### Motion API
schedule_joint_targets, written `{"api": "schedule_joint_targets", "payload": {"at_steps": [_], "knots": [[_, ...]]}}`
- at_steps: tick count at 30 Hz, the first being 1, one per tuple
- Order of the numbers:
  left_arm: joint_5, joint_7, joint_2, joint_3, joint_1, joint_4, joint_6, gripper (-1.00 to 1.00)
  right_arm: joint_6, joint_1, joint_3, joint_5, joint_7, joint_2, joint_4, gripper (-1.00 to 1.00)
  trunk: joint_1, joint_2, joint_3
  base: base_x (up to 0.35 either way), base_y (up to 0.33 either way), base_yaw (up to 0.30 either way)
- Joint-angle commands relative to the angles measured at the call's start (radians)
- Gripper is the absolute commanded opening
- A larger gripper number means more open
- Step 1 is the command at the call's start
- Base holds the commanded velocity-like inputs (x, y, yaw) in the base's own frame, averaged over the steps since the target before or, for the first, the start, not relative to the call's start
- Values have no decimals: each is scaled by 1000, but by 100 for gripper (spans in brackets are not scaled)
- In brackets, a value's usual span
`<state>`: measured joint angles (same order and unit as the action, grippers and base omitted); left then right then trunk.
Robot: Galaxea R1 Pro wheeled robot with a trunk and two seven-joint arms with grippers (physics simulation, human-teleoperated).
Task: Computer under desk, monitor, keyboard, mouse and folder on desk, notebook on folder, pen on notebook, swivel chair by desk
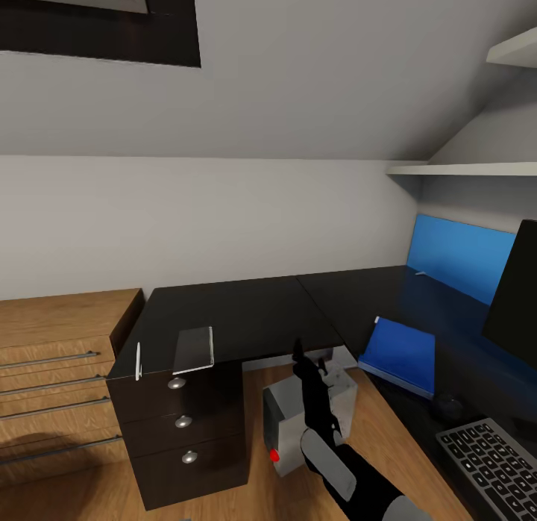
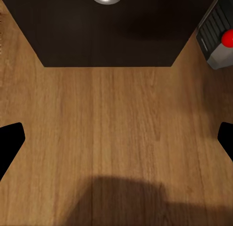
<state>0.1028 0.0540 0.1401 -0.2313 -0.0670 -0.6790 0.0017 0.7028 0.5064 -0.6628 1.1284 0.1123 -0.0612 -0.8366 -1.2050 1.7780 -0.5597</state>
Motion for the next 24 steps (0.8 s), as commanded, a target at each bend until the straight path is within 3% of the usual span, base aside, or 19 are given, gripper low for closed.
{"api": "schedule_joint_targets", "payload": {"at_steps": [1,6,10,17,24], "knots": [[11,0,1,-4,-1,-1,0,100,-11,1,-15,-2,15,0,0,100,0,1,-1,0,0,0],[10,1,-5,-6,-1,-1,0,100,-82,1,-51,-4,39,-3,3,100,0,1,-1,0,0,0],[10,2,-12,-6,-1,-1,0,100,-133,1,-108,-6,56,-7,49,100,0,1,-1,0,0,0],[11,5,-16,-7,-1,-1,-2,100,-153,1,-230,-9,70,-14,155,100,0,1,-1,0,0,0],[7,6,-30,-8,-1,-1,-3,100,-154,-2,-278,-11,68,-27,303,100,0,1,-1,0,0,0]]}}
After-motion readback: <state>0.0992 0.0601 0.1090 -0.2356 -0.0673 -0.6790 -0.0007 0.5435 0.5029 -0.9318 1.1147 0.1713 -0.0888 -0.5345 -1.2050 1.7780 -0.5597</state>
